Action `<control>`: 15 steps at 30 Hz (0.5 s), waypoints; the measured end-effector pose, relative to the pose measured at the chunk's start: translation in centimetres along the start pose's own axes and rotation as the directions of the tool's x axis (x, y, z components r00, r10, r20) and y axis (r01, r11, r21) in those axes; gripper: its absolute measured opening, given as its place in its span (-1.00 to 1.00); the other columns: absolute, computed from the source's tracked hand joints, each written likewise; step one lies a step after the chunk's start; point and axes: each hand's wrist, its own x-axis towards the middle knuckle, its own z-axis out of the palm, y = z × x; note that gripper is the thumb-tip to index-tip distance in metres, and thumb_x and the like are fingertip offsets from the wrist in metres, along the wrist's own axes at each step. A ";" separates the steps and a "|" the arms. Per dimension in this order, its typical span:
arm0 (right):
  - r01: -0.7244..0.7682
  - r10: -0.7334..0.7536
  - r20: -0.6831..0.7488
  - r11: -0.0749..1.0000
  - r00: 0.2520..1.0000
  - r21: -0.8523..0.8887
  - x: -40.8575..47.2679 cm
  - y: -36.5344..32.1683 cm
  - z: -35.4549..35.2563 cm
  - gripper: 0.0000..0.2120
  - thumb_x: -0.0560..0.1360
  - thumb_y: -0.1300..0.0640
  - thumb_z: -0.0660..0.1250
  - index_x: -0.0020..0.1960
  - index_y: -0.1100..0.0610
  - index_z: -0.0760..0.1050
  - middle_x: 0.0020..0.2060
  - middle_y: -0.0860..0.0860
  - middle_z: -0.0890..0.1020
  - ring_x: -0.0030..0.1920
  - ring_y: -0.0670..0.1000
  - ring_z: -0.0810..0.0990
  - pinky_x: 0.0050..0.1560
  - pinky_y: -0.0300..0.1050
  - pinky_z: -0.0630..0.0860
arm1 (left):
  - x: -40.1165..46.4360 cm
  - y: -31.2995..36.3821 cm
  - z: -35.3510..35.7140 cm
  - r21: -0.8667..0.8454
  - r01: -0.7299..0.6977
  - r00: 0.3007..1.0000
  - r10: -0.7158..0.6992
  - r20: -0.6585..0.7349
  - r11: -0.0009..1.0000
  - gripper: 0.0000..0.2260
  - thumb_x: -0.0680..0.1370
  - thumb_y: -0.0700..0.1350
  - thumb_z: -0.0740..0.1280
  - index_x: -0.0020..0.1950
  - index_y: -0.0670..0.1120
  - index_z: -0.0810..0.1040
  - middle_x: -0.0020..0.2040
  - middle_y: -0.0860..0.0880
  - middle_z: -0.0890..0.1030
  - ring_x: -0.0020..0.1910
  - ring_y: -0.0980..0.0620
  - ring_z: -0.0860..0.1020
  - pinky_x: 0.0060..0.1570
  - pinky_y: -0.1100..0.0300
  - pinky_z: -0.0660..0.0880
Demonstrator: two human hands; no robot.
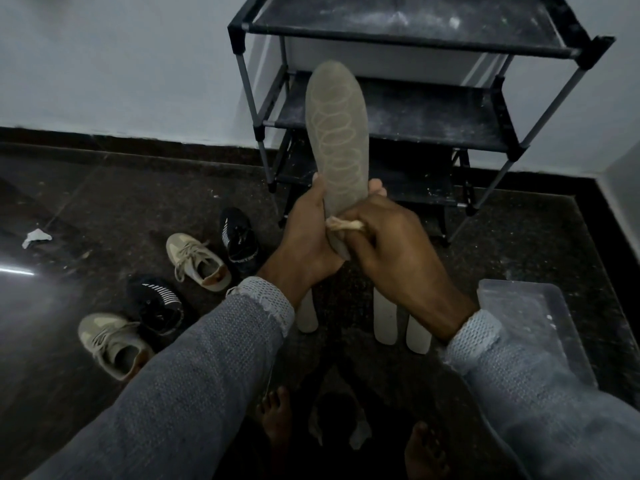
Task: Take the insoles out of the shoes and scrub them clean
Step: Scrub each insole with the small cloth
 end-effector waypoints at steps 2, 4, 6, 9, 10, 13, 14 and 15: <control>0.006 -0.006 0.019 1.000 1.000 0.013 -0.1 -0.2 0.2 -0.92 0.51 0.21 0.36 -0.05 0.17 0.62 -0.16 0.06 0.60 -0.13 -0.03 0.56 -0.09 -0.19 0.49 | 0.0 0.0 -0.2 0.010 -0.003 1.000 0.003 -0.001 1.000 -0.43 0.64 0.20 0.00 0.35 -0.24 0.41 0.10 -0.17 0.57 0.21 -0.10 0.52 0.17 0.06 0.46; -0.035 0.032 -0.059 0.998 0.998 -0.056 0.4 0.6 -0.1 -0.92 0.51 0.19 0.36 -0.04 0.16 0.62 -0.15 0.04 0.60 -0.13 -0.05 0.53 -0.09 -0.25 0.43 | -0.2 -0.3 0.1 0.052 0.012 1.000 -0.012 -0.005 0.999 -0.45 0.64 0.19 -0.01 0.28 -0.23 0.45 0.06 -0.13 0.58 0.14 -0.08 0.54 0.15 0.06 0.45; -0.111 0.091 -0.155 0.986 0.984 -0.122 0.9 1.7 -0.6 -0.90 0.52 0.17 0.36 -0.04 0.17 0.62 -0.16 0.06 0.58 -0.16 -0.07 0.49 -0.17 -0.31 0.33 | 0.0 -0.7 0.2 0.105 -0.002 1.000 0.003 -0.009 0.994 -0.48 0.65 0.16 -0.02 0.30 -0.20 0.45 0.01 -0.05 0.61 0.11 -0.05 0.58 0.16 0.06 0.44; -0.152 0.128 -0.195 0.982 0.972 -0.112 0.9 1.8 -0.5 -0.92 0.51 0.19 0.36 -0.05 0.17 0.62 -0.16 0.04 0.58 -0.18 -0.07 0.50 -0.18 -0.34 0.30 | 0.3 -1.0 0.1 0.090 -0.005 1.000 0.007 -0.014 0.996 -0.48 0.65 0.15 -0.01 0.06 -0.19 0.59 -0.16 -0.13 0.68 -0.18 -0.01 0.66 0.04 0.11 0.49; -0.127 0.113 -0.165 0.989 0.980 -0.079 0.7 1.3 -0.2 -0.92 0.50 0.22 0.37 -0.05 0.16 0.62 -0.16 0.02 0.59 -0.17 -0.06 0.52 -0.16 -0.33 0.35 | 0.3 -0.9 0.0 0.088 -0.002 1.000 0.003 -0.020 0.996 -0.46 0.65 0.16 -0.01 0.03 -0.21 0.61 -0.12 -0.16 0.67 -0.15 -0.02 0.66 0.06 0.11 0.48; -0.037 0.037 -0.034 0.999 0.999 -0.004 0.0 -0.5 0.3 -0.91 0.49 0.26 0.35 -0.08 0.15 0.63 -0.21 0.00 0.60 -0.18 -0.08 0.52 -0.13 -0.24 0.45 | 0.3 -0.7 -0.6 0.082 -0.002 0.999 0.005 -0.034 0.997 -0.43 0.63 0.19 0.04 0.31 -0.25 0.48 0.22 -0.22 0.57 0.21 -0.12 0.56 0.21 0.07 0.47; -0.019 0.019 -0.012 1.000 1.000 -0.002 0.0 -0.6 0.2 -0.91 0.49 0.27 0.35 -0.09 0.16 0.63 -0.22 -0.02 0.59 -0.20 -0.10 0.51 -0.14 -0.25 0.45 | 0.2 -0.6 -0.5 0.081 -0.002 0.999 0.005 -0.039 0.997 -0.44 0.63 0.19 0.05 0.34 -0.24 0.45 0.25 -0.22 0.56 0.23 -0.12 0.54 0.23 0.06 0.47; -0.019 0.019 -0.018 1.000 1.000 -0.013 0.3 -0.4 0.0 -0.91 0.49 0.26 0.35 -0.09 0.16 0.64 -0.22 -0.03 0.59 -0.20 -0.11 0.51 -0.15 -0.26 0.44 | 0.1 -0.6 -0.4 0.077 0.000 0.999 0.002 -0.033 0.997 -0.45 0.63 0.19 0.04 0.35 -0.22 0.44 0.22 -0.20 0.57 0.19 -0.11 0.56 0.23 0.07 0.46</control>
